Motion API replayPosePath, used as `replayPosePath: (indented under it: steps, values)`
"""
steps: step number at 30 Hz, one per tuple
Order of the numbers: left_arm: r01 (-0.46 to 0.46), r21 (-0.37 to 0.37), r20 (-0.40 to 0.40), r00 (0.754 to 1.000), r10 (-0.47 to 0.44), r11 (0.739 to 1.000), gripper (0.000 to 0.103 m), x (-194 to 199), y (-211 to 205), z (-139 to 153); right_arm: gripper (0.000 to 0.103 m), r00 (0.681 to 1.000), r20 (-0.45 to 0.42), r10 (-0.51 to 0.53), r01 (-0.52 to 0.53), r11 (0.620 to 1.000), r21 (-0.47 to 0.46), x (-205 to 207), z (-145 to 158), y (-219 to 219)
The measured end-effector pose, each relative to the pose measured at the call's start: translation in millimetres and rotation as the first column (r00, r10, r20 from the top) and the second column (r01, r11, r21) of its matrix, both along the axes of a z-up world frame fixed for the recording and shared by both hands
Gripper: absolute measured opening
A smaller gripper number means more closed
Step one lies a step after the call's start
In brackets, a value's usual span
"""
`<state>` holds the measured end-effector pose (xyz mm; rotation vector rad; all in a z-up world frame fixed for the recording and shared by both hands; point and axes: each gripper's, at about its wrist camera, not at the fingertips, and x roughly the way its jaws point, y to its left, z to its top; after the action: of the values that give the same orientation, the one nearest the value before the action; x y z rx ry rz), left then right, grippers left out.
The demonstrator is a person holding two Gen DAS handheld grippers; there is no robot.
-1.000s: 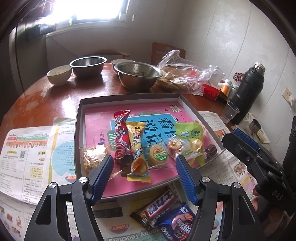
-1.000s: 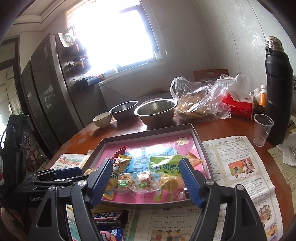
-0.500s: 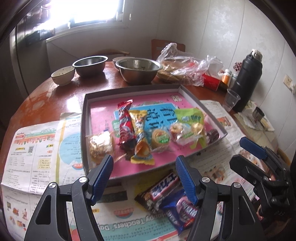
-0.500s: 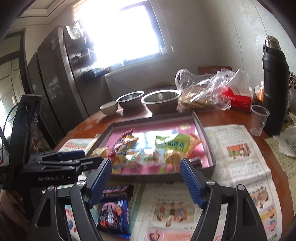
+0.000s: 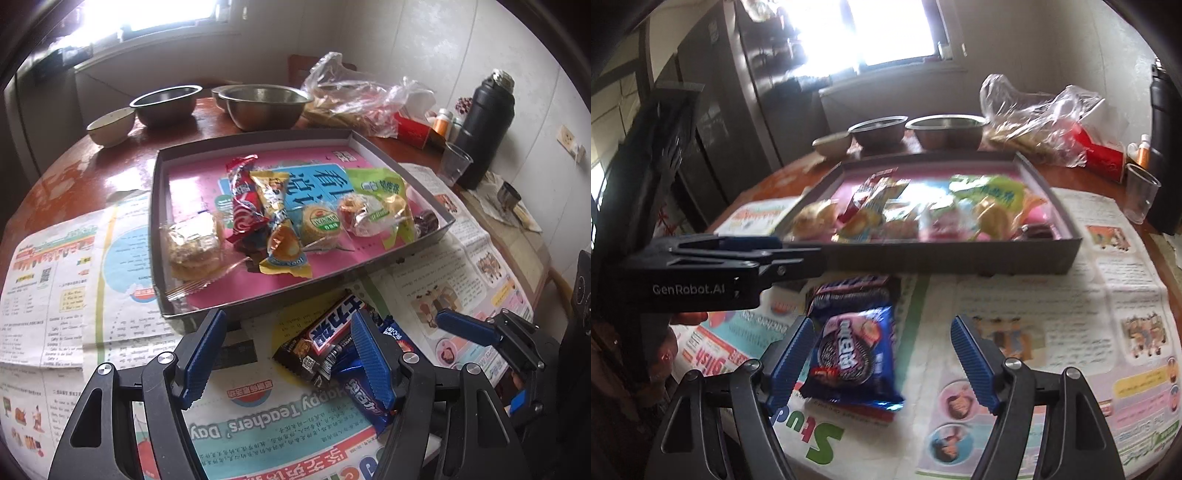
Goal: Organize snacks
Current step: 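Withdraw both open grippers from the tray to the remaining chocolate bars, then grasp the white-and-blue chocolate bar with the left gripper while the right gripper grasps the blue cookie pack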
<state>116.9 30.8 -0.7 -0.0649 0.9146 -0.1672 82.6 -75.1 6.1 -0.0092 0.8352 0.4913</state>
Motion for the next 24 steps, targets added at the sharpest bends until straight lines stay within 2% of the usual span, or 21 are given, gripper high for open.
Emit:
replayPosePath:
  steps: [6,12,15,17,19,24]
  values:
    - [0.048,0.029,-0.009,0.999,-0.048,0.998,0.072,3,-6,-10,0.076,0.999,-0.007,0.050,-0.050,0.997,-0.062,-5,-9,22]
    - [0.098,0.034,-0.009,0.995,-0.098,0.995,0.072,5,-12,-16,0.076,0.998,-0.010,0.056,-0.056,0.992,-0.114,-3,-19,28]
    - [0.119,0.026,-0.013,0.993,-0.119,0.993,0.072,8,-15,-19,0.072,0.998,-0.011,0.055,-0.056,0.989,-0.137,-1,-24,26]
    - [0.134,0.024,-0.015,0.991,-0.134,0.991,0.072,9,-18,-22,0.064,0.998,-0.003,0.058,-0.057,0.989,-0.135,-1,-24,23]
    - [0.147,0.013,-0.011,0.989,-0.147,0.989,0.072,10,-20,-24,0.061,0.998,0.007,0.063,-0.062,0.988,-0.143,-2,-23,20]
    - [0.173,-0.020,-0.019,0.985,-0.174,0.985,0.072,13,-22,-32,0.060,0.998,0.013,0.064,-0.061,0.987,-0.149,-2,-23,10]
